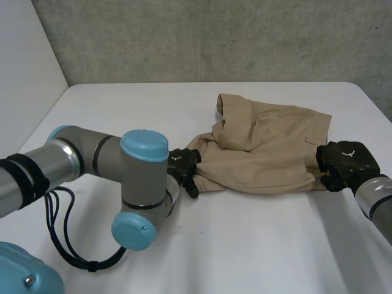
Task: Fold the shorts.
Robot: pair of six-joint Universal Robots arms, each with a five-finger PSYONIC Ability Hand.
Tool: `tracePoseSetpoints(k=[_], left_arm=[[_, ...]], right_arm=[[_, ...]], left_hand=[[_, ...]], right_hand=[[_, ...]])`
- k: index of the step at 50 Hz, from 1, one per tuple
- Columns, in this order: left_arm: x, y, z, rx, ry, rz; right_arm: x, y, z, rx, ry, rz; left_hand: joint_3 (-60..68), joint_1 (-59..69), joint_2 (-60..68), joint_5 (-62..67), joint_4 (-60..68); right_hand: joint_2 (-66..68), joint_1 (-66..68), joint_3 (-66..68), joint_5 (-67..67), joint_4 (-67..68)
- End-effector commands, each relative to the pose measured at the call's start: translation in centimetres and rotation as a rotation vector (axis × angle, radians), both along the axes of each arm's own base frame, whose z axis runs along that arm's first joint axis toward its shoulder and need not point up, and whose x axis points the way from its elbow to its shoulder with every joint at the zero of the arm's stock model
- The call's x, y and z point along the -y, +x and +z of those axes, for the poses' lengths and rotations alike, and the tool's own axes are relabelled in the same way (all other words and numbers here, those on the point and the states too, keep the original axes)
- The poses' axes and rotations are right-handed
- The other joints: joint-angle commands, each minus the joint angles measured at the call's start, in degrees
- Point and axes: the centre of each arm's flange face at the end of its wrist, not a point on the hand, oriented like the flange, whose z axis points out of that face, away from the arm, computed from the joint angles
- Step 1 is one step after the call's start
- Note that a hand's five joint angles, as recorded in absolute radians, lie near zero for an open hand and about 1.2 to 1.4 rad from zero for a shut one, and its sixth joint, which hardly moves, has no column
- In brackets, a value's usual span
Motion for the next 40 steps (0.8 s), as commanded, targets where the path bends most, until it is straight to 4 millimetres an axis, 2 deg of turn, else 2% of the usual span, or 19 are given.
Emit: tracePoseSetpoints(k=[1, 8, 9, 10, 14, 18, 19, 22, 23, 24, 26, 27, 28, 31, 34, 37, 38, 40], left_arm=[[0.4, -0.3, -0.7, -0.011, 0.029, 0.012], [1.2, -0.8, -0.6, -0.053, 0.026, 0.028], [1.5, -0.9, -0.2, -0.067, 0.021, 0.034], [1.5, -0.9, -0.1, -0.071, 0.019, 0.034], [1.9, -0.7, 1.0, -0.069, 0.007, 0.038], [1.7, -0.2, 4.4, -0.07, -0.028, 0.031], [1.8, 0.4, 6.5, -0.062, -0.067, 0.031], [2.1, 1.8, 9.3, -0.021, -0.13, 0.034], [2.1, 2.7, 11.3, 0.016, -0.188, 0.03], [1.9, 3.2, 12.4, 0.04, -0.222, 0.027], [1.6, 4.1, 13.9, 0.087, -0.279, 0.02], [1.3, 5.0, 15.0, 0.138, -0.325, 0.013], [1.1, 5.3, 15.4, 0.171, -0.345, 0.006], [-0.1, 6.5, 15.7, 0.301, -0.401, -0.031], [-0.8, 7.0, 14.8, 0.392, -0.411, -0.065], [-0.9, 7.8, 12.7, 0.481, -0.394, -0.09], [-1.0, 8.1, 11.5, 0.505, -0.376, -0.096], [-1.1, 8.3, 10.5, 0.518, -0.358, -0.101]], right_arm=[[-0.5, 0.0, 1.1, 0.015, -0.027, -0.005], [-0.6, 0.0, 1.3, 0.008, -0.033, -0.007], [-0.5, -0.1, 1.3, 0.007, -0.035, -0.008], [-0.6, -0.1, 1.3, 0.008, -0.033, -0.008], [-0.6, 0.0, 1.7, 0.005, -0.045, -0.006], [-0.6, 0.1, 3.2, 0.006, -0.065, 0.001], [-0.6, 0.2, 3.6, 0.007, -0.067, 0.004], [-0.5, 0.6, 5.7, 0.015, -0.082, 0.022], [-0.6, 0.9, 6.2, 0.016, -0.082, 0.033], [-0.8, 1.5, 7.4, 0.02, -0.087, 0.06], [-1.0, 2.2, 8.6, 0.027, -0.099, 0.087], [-1.1, 2.8, 9.8, 0.031, -0.11, 0.104], [-1.2, 3.0, 10.2, 0.03, -0.114, 0.112], [-1.2, 3.7, 11.3, 0.029, -0.104, 0.131], [-1.1, 4.3, 11.2, 0.026, -0.072, 0.146], [-0.8, 5.6, 8.8, 0.015, 0.031, 0.183], [-0.8, 6.1, 8.1, 0.013, 0.059, 0.194], [-1.3, 7.5, 6.4, -0.002, 0.118, 0.234]], left_hand=[[13.2, 12.8, 13.1, 13.4, 13.1], [29.0, 28.6, 28.9, 29.2, 28.9], [42.2, 41.8, 42.1, 42.4, 42.1], [44.6, 44.2, 44.5, 44.9, 44.5], [44.7, 44.3, 44.6, 44.9, 44.5], [44.7, 44.3, 44.6, 44.9, 44.5], [44.7, 44.3, 44.6, 44.9, 44.5], [44.7, 44.3, 44.6, 44.9, 44.5], [44.7, 44.3, 44.6, 44.9, 44.5], [44.7, 44.3, 44.6, 44.9, 44.5], [44.7, 44.3, 44.6, 44.9, 44.5], [44.7, 44.3, 44.6, 44.9, 44.5], [44.7, 44.3, 44.6, 44.9, 44.5], [44.7, 44.3, 44.6, 44.9, 44.5], [44.7, 44.3, 44.6, 44.9, 44.5], [44.7, 44.3, 44.6, 44.9, 44.5], [44.7, 44.3, 44.6, 44.9, 44.5], [44.7, 44.3, 44.6, 44.9, 44.5]], right_hand=[[12.5, 25.3, 12.3, 14.4, 11.7], [12.5, 25.3, 12.3, 14.4, 11.7], [12.5, 25.3, 12.3, 14.4, 11.7], [12.5, 25.3, 12.3, 14.4, 11.7], [12.5, 25.3, 12.3, 14.4, 11.7], [12.5, 25.3, 12.3, 14.4, 11.7], [12.5, 25.3, 12.3, 14.4, 11.7], [12.5, 25.3, 12.3, 14.4, 11.7], [12.5, 25.3, 12.3, 14.4, 11.7], [12.5, 25.3, 12.3, 14.4, 11.7], [12.5, 25.3, 12.3, 14.4, 11.7], [12.5, 25.3, 12.3, 14.4, 11.7], [12.5, 25.3, 12.3, 14.4, 11.7], [12.5, 25.3, 12.3, 14.4, 11.7], [12.5, 25.3, 12.3, 14.4, 11.7], [12.5, 25.3, 12.3, 14.4, 11.7], [12.5, 25.3, 12.3, 14.4, 11.7], [12.5, 25.3, 12.3, 14.4, 11.7]])
